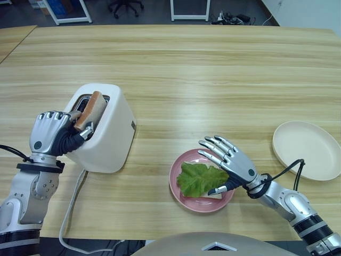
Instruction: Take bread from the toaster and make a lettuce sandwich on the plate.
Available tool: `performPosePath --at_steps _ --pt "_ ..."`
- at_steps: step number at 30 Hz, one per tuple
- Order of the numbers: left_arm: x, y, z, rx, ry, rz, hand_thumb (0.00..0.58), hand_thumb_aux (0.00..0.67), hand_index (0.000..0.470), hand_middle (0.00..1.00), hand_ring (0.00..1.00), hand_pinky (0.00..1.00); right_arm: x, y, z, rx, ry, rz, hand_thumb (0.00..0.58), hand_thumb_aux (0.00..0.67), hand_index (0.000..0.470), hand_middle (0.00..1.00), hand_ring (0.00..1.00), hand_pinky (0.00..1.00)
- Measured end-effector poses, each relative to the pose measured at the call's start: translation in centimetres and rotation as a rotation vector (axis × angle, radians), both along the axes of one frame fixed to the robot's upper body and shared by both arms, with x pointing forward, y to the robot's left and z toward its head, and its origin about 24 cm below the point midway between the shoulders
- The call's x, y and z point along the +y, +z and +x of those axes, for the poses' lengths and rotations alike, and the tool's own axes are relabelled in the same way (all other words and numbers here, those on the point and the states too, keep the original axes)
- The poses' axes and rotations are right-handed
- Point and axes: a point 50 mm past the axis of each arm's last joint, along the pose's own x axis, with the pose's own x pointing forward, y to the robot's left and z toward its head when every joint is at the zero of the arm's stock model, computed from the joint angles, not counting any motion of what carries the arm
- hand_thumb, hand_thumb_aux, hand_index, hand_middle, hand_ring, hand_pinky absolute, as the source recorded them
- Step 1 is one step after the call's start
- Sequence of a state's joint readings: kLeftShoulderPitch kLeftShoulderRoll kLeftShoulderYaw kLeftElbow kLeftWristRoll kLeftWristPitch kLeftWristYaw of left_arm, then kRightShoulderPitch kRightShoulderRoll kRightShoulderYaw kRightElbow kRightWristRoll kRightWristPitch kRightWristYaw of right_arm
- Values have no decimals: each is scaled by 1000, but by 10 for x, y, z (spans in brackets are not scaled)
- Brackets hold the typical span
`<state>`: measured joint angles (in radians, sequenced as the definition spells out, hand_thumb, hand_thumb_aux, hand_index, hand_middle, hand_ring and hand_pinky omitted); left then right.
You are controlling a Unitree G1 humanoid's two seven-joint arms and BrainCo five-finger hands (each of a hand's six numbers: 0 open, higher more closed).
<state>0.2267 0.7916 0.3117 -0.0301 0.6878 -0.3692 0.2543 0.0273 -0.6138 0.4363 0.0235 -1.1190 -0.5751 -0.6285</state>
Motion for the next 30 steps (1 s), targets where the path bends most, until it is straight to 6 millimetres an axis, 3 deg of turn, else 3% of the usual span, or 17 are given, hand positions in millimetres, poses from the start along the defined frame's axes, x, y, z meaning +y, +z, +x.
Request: performPosePath --at_steps 3,7,12,16,30 --pt "2 0 4 -64 28 10 580 670 470 1000 1000 1000 2 0 0 -1 -1 16 0 0 0 0 0 0" --pt "4 7 12 -225 73 -14 580 670 470 1000 1000 1000 3 -1 -1 -10 -26 49 92 55 39 0 0 0" --pt "-1 33 20 -519 88 -76 580 670 470 1000 1000 1000 1 -2 1 -36 -72 98 36 21 15 0 0 0" --pt "-16 49 22 -708 28 -159 580 670 470 1000 1000 1000 -2 -2 3 -54 -108 143 58 34 24 0 0 0" --pt "-76 52 8 -726 -364 -604 580 670 470 1000 1000 1000 -18 5 6 -90 -198 260 116 71 50 0 0 0"
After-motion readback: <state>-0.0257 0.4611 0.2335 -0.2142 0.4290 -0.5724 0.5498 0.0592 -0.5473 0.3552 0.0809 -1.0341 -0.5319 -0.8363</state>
